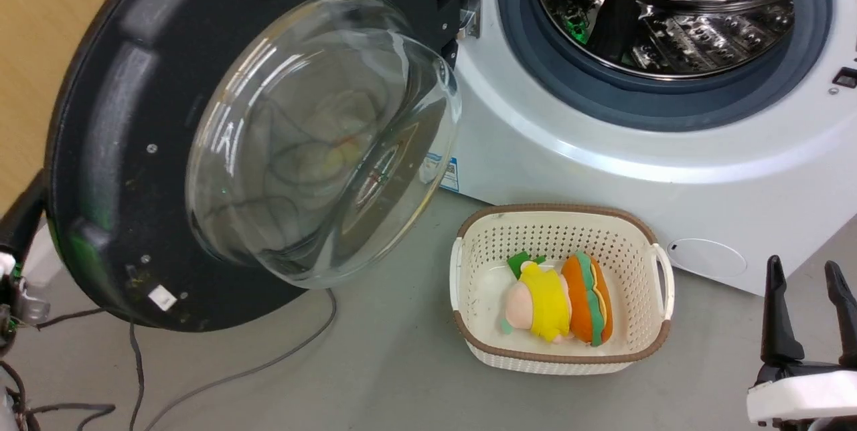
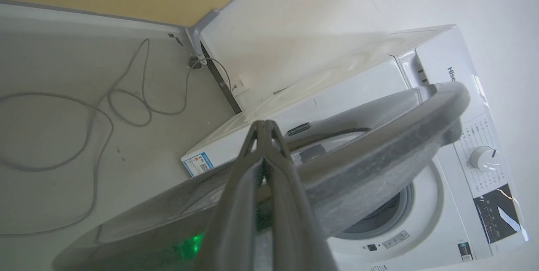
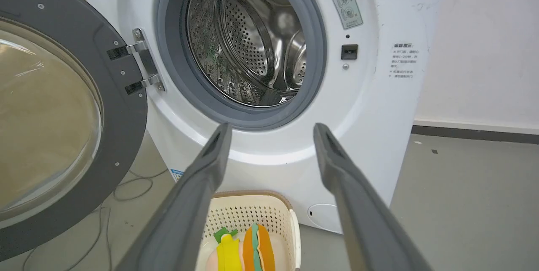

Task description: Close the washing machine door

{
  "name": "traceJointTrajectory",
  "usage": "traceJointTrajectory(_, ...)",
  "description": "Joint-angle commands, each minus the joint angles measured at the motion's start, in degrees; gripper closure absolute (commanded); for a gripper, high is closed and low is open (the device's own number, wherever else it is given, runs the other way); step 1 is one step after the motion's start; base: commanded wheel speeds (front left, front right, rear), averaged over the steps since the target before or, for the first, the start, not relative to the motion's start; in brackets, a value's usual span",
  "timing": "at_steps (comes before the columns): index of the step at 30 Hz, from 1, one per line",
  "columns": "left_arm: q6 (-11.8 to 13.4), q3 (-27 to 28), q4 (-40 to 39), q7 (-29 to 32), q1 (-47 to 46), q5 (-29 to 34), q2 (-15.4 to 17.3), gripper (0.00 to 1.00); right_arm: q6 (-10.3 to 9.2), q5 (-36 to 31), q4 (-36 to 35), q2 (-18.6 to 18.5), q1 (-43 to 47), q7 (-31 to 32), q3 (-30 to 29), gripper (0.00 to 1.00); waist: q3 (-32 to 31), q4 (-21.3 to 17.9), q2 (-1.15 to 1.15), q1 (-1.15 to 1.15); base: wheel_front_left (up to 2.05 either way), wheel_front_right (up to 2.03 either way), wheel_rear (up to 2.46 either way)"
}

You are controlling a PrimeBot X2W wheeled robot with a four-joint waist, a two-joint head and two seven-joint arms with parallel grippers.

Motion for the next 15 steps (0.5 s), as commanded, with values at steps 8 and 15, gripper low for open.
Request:
traceJointTrajectory(8,-0.9,-3.3,-5.8,6.8,5.9,-8.8,-1.2,1.00,0.04,0.6,-0.2,0.2,-0.8,-1.5,-1.6,0.00,0.6,1.5,0.00,0.00,0.00,0.00,0.00)
traceJointTrajectory(15,-1.3,-9.0,-14.5,12.1,12.1,-14.6,-3.6,1.00,0.04,1.1,0.2,0.2,-0.9,-2.3,-2.5,0.00,0.7,3.2,0.00,0.00,0.00,0.00,0.00)
